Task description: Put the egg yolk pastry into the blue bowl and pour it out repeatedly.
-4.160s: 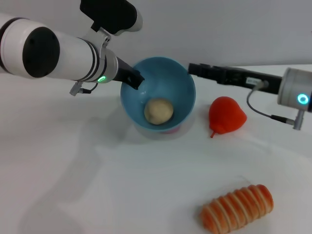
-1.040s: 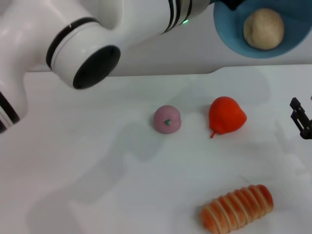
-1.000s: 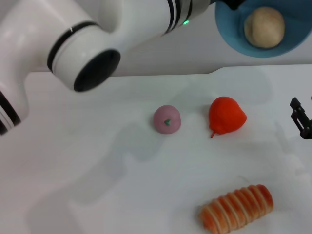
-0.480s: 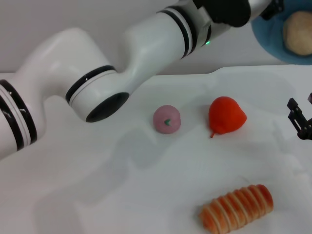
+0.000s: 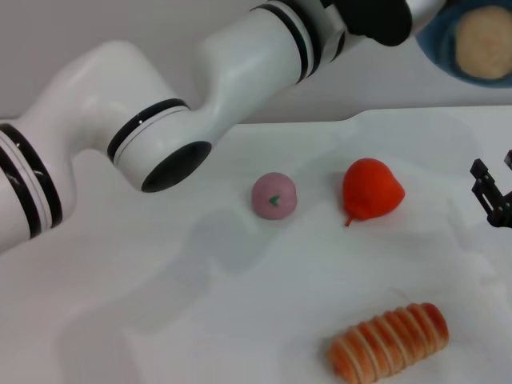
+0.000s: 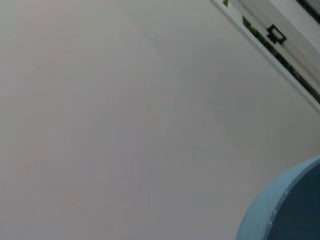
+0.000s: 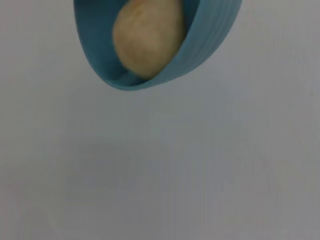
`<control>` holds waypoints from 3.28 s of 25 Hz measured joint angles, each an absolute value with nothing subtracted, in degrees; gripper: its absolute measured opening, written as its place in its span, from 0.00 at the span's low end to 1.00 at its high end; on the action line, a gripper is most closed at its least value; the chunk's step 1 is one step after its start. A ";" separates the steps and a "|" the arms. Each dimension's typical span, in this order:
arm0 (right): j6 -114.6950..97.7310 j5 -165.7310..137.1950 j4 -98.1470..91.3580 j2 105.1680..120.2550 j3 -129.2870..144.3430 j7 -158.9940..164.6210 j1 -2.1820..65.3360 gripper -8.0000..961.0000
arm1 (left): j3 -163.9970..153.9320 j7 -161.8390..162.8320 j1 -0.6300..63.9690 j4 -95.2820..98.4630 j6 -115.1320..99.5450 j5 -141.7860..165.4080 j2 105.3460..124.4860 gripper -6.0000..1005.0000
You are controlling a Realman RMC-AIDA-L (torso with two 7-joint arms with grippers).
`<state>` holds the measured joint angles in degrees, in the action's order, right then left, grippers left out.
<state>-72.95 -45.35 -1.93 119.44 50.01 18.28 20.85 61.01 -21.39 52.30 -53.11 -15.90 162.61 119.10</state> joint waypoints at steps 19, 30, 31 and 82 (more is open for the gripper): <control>-72.65 -45.35 -1.93 119.35 49.92 19.16 21.50 0.50 | 66.23 -34.60 51.63 -57.15 -4.05 150.58 119.08 0.01; -72.50 -47.19 -2.16 118.95 50.70 26.20 21.98 0.51 | 87.35 -28.63 55.43 -57.43 31.16 153.73 118.39 0.01; -72.46 -48.19 -2.30 118.89 50.74 27.47 22.03 0.51 | 88.08 -27.39 55.95 -56.76 32.80 155.32 118.37 0.01; -52.87 -74.93 -14.18 117.89 77.31 108.77 36.37 0.74 | 102.23 -16.46 56.09 -47.55 51.76 164.83 117.95 0.01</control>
